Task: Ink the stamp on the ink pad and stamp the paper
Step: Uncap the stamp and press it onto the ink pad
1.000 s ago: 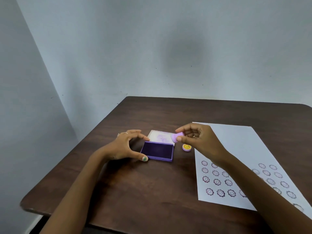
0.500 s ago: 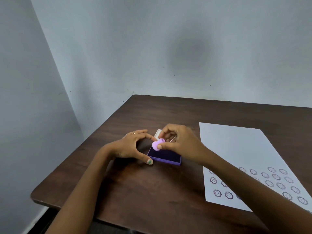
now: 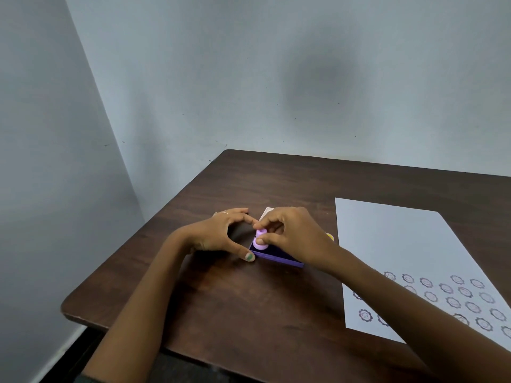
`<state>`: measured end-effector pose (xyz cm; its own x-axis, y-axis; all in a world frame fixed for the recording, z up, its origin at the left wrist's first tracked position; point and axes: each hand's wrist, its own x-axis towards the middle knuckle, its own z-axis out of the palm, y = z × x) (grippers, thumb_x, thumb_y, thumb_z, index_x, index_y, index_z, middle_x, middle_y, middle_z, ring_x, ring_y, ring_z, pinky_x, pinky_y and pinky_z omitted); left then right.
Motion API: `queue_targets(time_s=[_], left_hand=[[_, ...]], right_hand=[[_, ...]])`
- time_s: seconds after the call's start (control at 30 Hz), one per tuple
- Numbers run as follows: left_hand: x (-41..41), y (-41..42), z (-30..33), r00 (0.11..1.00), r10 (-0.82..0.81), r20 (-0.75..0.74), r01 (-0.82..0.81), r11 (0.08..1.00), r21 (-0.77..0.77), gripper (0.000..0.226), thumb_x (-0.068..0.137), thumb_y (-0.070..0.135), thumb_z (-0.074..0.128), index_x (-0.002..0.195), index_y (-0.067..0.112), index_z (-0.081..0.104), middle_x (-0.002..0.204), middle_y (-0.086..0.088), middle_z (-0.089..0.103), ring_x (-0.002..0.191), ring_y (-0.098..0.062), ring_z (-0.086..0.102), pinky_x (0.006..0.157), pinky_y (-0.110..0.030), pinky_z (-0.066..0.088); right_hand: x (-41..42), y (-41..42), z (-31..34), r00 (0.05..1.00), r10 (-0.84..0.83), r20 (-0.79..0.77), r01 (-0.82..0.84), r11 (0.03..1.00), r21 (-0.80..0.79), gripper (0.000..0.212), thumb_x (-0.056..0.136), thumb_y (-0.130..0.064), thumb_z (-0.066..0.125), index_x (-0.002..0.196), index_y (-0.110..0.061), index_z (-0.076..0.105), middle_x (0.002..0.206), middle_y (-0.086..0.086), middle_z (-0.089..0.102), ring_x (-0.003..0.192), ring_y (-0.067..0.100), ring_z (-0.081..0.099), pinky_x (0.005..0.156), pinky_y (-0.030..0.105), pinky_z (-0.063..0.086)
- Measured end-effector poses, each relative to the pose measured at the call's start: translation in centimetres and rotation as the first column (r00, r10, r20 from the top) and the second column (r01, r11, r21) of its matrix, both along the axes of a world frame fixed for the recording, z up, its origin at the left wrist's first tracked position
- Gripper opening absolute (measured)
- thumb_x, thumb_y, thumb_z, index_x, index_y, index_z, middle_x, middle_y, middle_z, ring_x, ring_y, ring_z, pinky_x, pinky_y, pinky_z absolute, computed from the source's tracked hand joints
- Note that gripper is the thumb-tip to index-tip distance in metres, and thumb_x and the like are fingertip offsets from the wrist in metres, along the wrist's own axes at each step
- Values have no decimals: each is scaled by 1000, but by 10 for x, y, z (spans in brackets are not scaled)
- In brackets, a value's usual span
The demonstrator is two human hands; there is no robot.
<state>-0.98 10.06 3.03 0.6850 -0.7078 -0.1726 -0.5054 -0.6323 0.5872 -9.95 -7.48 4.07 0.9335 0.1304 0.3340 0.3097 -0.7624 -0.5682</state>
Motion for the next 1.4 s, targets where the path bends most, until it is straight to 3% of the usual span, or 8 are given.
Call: queue_targets(time_s=[0.4, 0.57, 0.7, 0.83, 0.97, 1.1, 1.23, 1.4], left_hand=[[0, 0, -3, 1000, -8, -2, 8, 1000, -26, 59, 61, 44, 83, 108, 58, 50, 154, 14, 20, 142, -15, 12, 115, -43, 19], [1, 0, -4, 1000, 3, -1, -3, 1000, -23, 63, 60, 46, 83, 114, 52, 51, 153, 17, 20, 142, -13, 12, 114, -39, 19], [0, 1, -3, 1000, -11, 4, 11, 999, -30, 60, 61, 46, 82, 111, 57, 50, 153, 16, 21, 142, -12, 12, 115, -41, 19], [-1, 1, -3, 1000, -4, 3, 4, 999, -33, 59, 60, 47, 82, 108, 57, 51, 153, 17, 21, 142, -12, 12, 114, -41, 21], [-1, 1, -3, 1000, -10, -10, 9, 999, -45, 58, 60, 46, 83, 104, 63, 50, 152, 18, 21, 141, -10, 13, 114, -39, 21], [-2, 0, -3, 1000, -9, -13, 8, 999, -46, 56, 61, 46, 82, 103, 63, 49, 152, 19, 21, 141, -9, 12, 112, -36, 21], [-1, 1, -3, 1000, -15, -4, 15, 999, -37, 60, 60, 47, 82, 110, 59, 50, 152, 18, 20, 141, -10, 12, 115, -41, 20], [-1, 0, -4, 1000, -13, 1, 13, 999, -43, 60, 61, 47, 82, 111, 56, 51, 152, 18, 22, 141, -10, 13, 114, -38, 21]], right_hand=[[-10, 8, -10, 996, -19, 89, 21, 999, -24, 19, 75, -13, 71, 93, -8, 71, 97, 10, 73, 84, 19, 66, 79, 32, 51], [-4, 7, -6, 993, -92, 73, 91, 996, 15, 21, 75, -14, 72, 95, -9, 72, 98, 9, 74, 85, 16, 65, 77, 22, 46], [-14, 14, -16, 988, -56, 142, 64, 997, -52, 21, 81, -12, 64, 101, -8, 69, 99, 13, 72, 88, 23, 64, 79, 31, 49], [-11, 10, -13, 984, -131, 119, 124, 990, 63, 20, 77, -10, 68, 97, -9, 71, 99, 10, 73, 87, 16, 64, 75, 17, 42], [-17, 13, -16, 986, -60, 158, 66, 997, -34, 20, 81, -11, 63, 100, -8, 70, 98, 13, 72, 87, 21, 64, 78, 29, 49], [-12, 8, -10, 986, -139, 95, 129, 986, 106, 17, 76, -9, 69, 92, -9, 73, 99, 8, 74, 81, 5, 59, 73, 12, 42], [-17, 13, -16, 985, -43, 164, 49, 998, -38, 21, 81, -10, 63, 101, -7, 69, 99, 14, 72, 88, 20, 64, 79, 29, 50], [-14, 9, -13, 982, -112, 153, 101, 992, 79, 18, 77, -8, 68, 94, -7, 72, 96, 11, 73, 86, 17, 64, 80, 31, 51]])
